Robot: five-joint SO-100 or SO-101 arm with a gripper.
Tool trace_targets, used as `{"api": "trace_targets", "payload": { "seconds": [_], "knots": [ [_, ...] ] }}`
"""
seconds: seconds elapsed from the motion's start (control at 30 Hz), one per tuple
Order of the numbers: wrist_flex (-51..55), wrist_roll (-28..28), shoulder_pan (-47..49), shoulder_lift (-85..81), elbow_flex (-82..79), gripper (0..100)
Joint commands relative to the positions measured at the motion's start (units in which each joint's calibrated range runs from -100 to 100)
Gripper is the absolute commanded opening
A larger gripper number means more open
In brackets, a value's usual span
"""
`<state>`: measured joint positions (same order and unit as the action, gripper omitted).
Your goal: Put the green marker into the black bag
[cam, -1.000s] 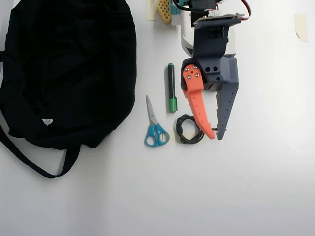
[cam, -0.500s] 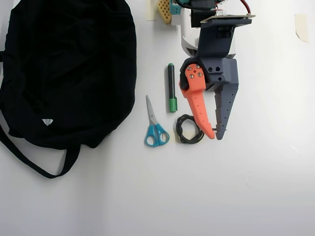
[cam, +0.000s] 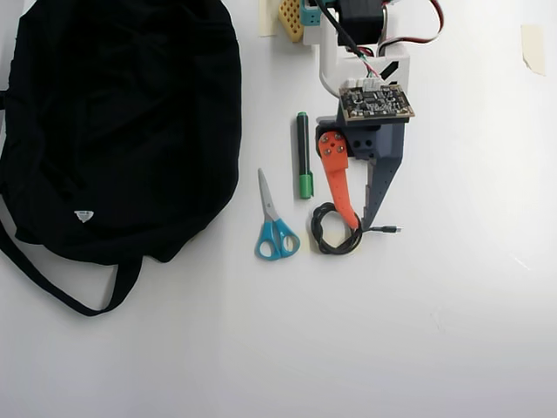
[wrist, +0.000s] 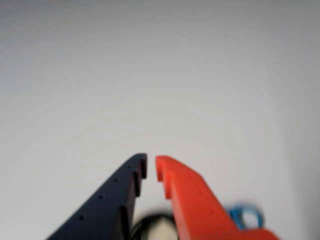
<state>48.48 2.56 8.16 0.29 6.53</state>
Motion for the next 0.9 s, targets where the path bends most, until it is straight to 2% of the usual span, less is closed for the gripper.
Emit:
{"api": "trace_targets", "payload": {
  "seconds": [0.0, 0.2, 0.5, 0.7, 0.87],
  "knots": [
    [13.8, 0.11, 0.37, -1.7, 3.9, 2],
    [27.58, 0.11, 0.52, -1.7, 4.08, 2],
    [40.59, 0.27, 0.6, -1.7, 4.08, 2],
    [46.36, 0.27, 0.6, -1.7, 4.08, 2],
    [46.87, 0.27, 0.45, -1.7, 4.08, 2]
  ]
}}
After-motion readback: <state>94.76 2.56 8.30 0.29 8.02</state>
